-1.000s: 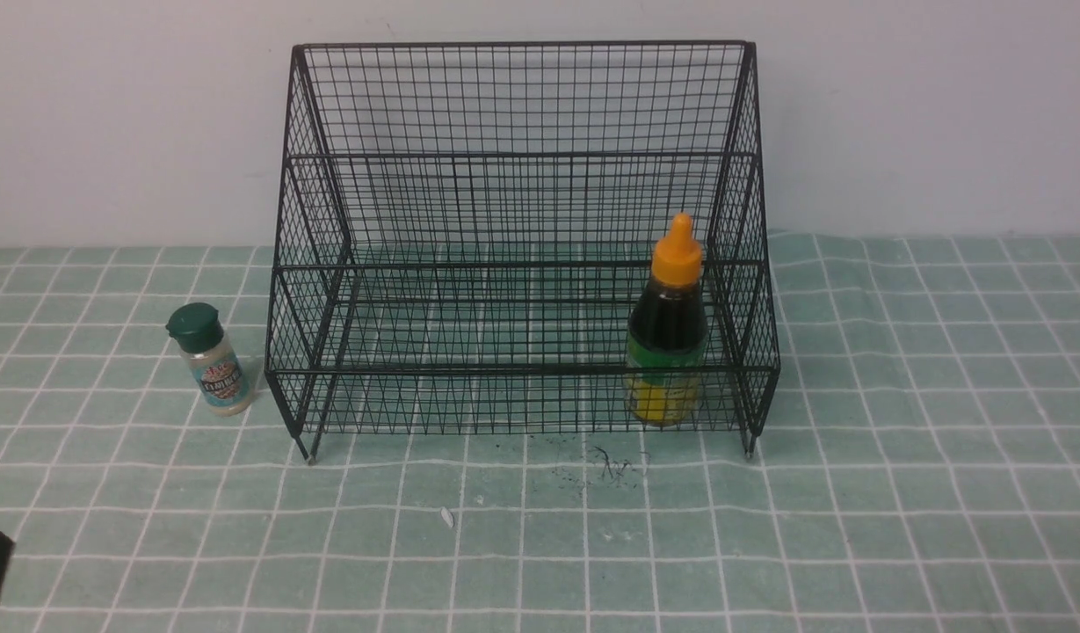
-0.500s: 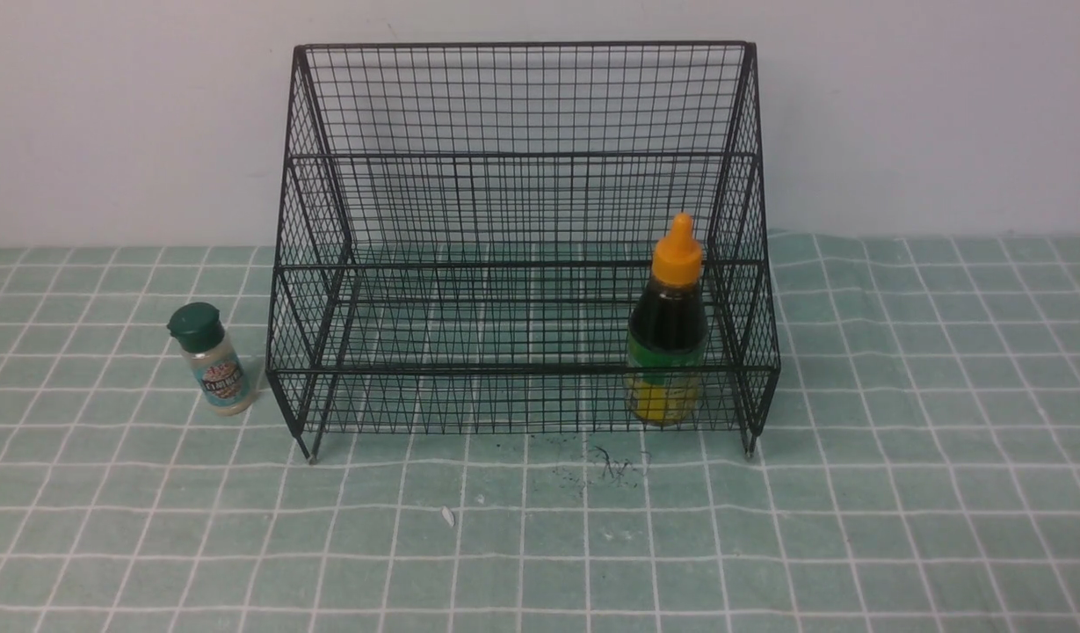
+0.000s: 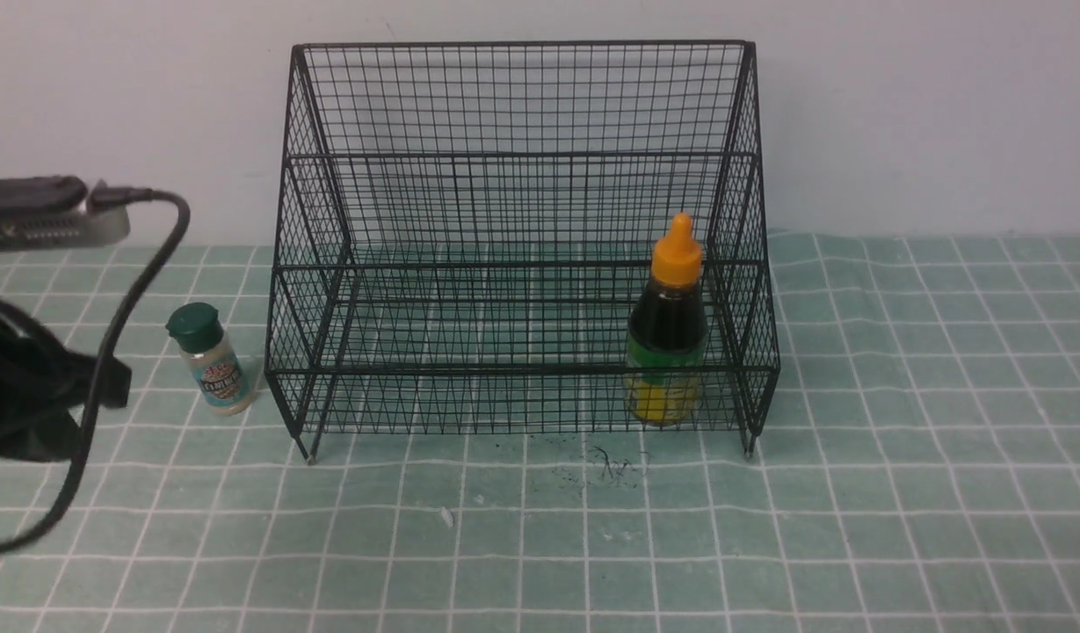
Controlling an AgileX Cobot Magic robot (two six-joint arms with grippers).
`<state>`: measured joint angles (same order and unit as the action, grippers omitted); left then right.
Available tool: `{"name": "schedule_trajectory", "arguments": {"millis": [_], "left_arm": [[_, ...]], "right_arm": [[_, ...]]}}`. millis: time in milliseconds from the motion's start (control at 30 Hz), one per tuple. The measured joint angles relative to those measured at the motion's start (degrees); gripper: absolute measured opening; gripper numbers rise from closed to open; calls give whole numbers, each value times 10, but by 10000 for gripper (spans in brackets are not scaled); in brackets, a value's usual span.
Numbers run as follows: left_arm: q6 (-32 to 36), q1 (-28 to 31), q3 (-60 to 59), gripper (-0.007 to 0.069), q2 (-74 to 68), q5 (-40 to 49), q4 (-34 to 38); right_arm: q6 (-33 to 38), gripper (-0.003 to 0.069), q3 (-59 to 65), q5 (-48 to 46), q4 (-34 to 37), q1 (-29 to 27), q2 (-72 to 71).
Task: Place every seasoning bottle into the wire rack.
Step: Use the left arm to grab the condiment bottle closest to it
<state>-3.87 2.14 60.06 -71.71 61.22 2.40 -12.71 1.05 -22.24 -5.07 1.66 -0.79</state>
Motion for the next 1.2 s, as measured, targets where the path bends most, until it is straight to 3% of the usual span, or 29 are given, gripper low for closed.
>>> {"name": "schedule_trajectory", "arguments": {"millis": [267, 367, 533, 667, 800, 1033, 1200], "left_arm": [[13, 25, 109, 6, -132, -43, 0], [50, 20, 127, 59, -166, -82, 1], [105, 17, 133, 248, -210, -151, 13], [129, 17, 133, 467, -247, -198, 15], [132, 17, 133, 588, -277, -231, 15], [132, 17, 133, 623, -315, -269, 24], [132, 17, 133, 580, -331, -289, 32]], "right_arm": [[0, -14, 0, 0, 0, 0, 0], [-1, -14, 0, 0, 0, 0, 0], [-1, -14, 0, 0, 0, 0, 0], [-1, -14, 0, 0, 0, 0, 0], [-1, -14, 0, 0, 0, 0, 0], [-1, -14, 0, 0, 0, 0, 0], [-1, -14, 0, 0, 0, 0, 0]]}}
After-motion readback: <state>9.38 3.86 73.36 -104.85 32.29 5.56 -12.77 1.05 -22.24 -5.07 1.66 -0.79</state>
